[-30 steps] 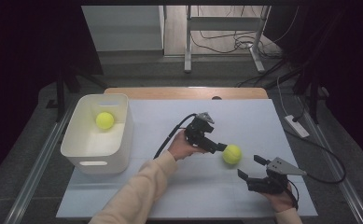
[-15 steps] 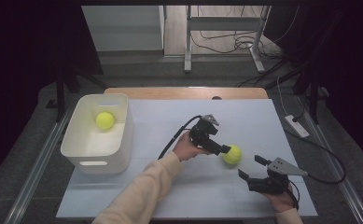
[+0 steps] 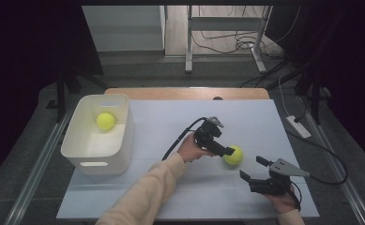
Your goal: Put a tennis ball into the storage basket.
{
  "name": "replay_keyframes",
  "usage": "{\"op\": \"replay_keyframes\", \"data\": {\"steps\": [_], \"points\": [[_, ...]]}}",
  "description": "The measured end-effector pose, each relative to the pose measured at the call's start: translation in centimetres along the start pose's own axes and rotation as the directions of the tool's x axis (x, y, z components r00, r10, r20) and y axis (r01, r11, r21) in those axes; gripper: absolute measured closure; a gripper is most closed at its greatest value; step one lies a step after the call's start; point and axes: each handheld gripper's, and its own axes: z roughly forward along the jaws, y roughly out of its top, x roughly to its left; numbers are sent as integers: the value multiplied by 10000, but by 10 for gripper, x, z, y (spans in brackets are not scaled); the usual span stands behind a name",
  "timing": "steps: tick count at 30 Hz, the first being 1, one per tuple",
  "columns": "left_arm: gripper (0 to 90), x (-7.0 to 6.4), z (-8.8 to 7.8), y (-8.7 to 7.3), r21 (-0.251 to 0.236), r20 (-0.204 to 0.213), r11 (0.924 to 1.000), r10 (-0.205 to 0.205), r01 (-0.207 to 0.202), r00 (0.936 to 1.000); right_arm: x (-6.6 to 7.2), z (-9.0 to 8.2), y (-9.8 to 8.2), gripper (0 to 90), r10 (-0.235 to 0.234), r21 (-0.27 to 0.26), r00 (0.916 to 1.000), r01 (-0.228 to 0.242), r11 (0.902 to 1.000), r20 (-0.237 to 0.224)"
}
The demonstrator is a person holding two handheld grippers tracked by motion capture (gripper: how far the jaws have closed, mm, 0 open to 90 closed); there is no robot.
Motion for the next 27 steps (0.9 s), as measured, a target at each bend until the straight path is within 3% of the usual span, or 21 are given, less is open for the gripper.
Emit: {"op": "replay_keyframes", "data": {"steps": [27], "points": [[44,-6,28,2,389,334,9992,42,-55,9994,1,-4,1,117,-55,-89,10000,55,9999,-1]]}}
